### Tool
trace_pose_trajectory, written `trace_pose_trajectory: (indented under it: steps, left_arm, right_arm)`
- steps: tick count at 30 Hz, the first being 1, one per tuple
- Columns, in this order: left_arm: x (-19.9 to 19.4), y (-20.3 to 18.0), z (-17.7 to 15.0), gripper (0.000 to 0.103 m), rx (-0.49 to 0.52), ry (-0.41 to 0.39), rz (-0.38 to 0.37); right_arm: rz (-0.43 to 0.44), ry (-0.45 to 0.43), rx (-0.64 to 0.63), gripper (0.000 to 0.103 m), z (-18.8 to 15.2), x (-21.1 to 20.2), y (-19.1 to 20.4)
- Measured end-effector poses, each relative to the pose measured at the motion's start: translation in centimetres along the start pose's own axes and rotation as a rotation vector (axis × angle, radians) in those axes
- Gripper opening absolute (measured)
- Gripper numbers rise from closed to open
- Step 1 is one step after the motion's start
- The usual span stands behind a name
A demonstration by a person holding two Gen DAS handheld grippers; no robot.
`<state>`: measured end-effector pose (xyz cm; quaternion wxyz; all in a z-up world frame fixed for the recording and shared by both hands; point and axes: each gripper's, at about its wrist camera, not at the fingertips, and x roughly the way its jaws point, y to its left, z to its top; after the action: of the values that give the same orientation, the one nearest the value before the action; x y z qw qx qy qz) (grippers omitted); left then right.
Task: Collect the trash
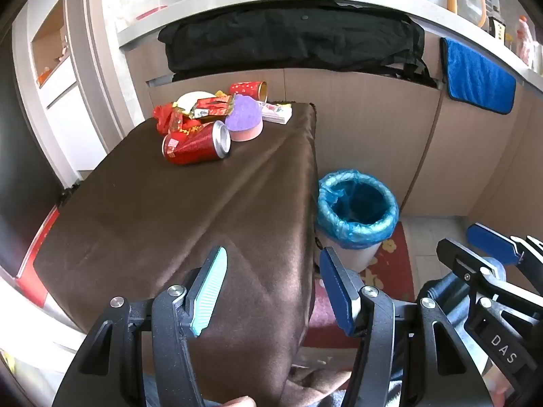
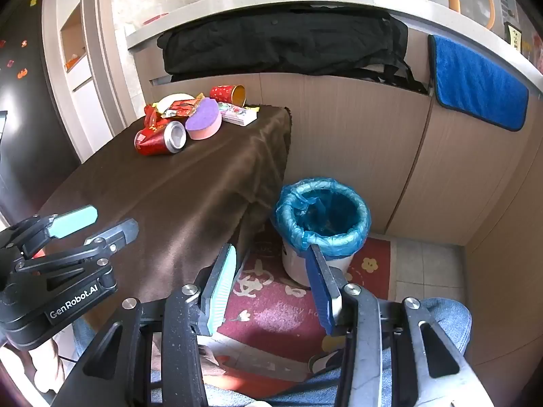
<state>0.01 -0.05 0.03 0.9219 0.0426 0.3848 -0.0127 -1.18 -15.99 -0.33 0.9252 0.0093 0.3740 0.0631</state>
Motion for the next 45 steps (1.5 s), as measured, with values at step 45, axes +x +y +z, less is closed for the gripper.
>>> trace_pose_trajectory:
  steps: [45]
  left_arm:
    - [-0.5, -0.4, 0.2, 0.058, -0.002, -0.009, -0.011]
  right_arm:
    - [-0.004, -0.017, 0.004, 0.040, 1.0, -0.8, -0.4]
